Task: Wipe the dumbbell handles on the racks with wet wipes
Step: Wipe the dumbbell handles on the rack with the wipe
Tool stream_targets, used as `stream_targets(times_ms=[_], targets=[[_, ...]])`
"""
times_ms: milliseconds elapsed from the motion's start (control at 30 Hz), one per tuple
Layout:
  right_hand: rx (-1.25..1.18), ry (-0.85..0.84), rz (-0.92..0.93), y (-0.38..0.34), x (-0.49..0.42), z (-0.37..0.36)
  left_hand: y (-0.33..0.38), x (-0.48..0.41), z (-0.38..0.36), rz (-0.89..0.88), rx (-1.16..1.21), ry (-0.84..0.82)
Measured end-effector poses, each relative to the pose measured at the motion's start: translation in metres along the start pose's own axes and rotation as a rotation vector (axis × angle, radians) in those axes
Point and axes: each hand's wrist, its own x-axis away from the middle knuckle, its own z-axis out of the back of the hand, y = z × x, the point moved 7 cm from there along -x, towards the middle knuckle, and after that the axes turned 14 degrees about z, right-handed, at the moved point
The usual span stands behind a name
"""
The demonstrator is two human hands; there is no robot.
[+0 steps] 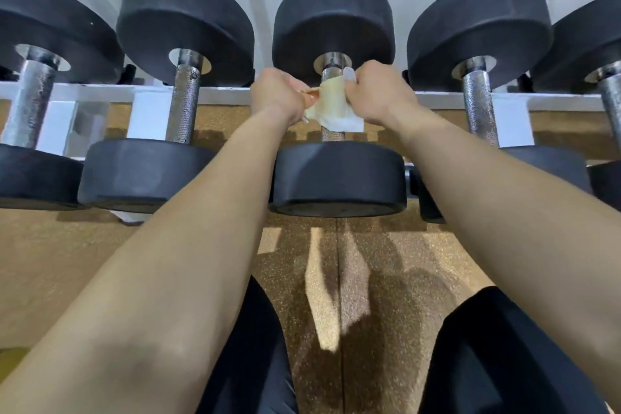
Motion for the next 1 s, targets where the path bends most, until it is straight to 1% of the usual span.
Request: stream_targets(times_ms=[67,167,200,233,333,400,467,533,600,667,733,800,867,933,1000], targets=[[-0.045,0.004,-0.015,-0.002,0.003,0.003,-0.005,0.001,0.006,0.000,0.056,0.060],[-0.233,0.053,-0.045,-0.001,0.008,0.015,-0.015,-0.003,0.020,0.024,0.200,0.191],[-0.247,0.068,-0.044,-0.001,0.009,0.018,-0.017,-0.002,0.021,0.045,0.208,0.201],[-0.222,0.071,-0.035,-0.002,0.010,0.019,-0.018,-0.003,0.017,0.065,0.173,0.168],[-0.125,0.039,-0.014,-0.003,0.009,0.016,-0.020,-0.001,-0.003,0.103,-0.034,-0.012],[-0.132,0.004,-0.003,-0.004,0.006,0.013,-0.015,0.006,-0.003,0.082,-0.073,-0.038],[-0.115,-0.046,0.000,-0.001,0.004,0.007,-0.010,0.013,0.002,0.061,-0.055,-0.024],[0.016,-0.095,0.011,0.004,0.005,0.001,-0.007,0.016,0.002,0.041,0.014,-0.049],[0.104,-0.184,-0.001,0.008,0.009,-0.010,-0.004,0.019,0.003,0.029,0.123,-0.081],[0.097,-0.279,-0.033,0.009,0.014,-0.021,0.003,0.023,0.007,-0.003,0.209,-0.086],[0.087,-0.342,-0.043,0.007,0.020,-0.024,0.009,0.028,0.012,-0.036,0.232,-0.079],[0.032,-0.393,-0.075,0.009,0.025,-0.021,0.010,0.028,0.015,-0.039,0.154,-0.057],[-0.151,-0.369,-0.171,0.012,0.030,-0.010,0.005,0.026,0.018,-0.009,-0.024,-0.038],[-0.395,-0.240,-0.201,0.009,0.033,0.008,-0.005,0.026,0.015,0.032,-0.249,-0.042],[-0.559,-0.132,-0.137,-0.004,0.037,0.024,-0.014,0.032,0.012,0.030,-0.401,-0.078]])
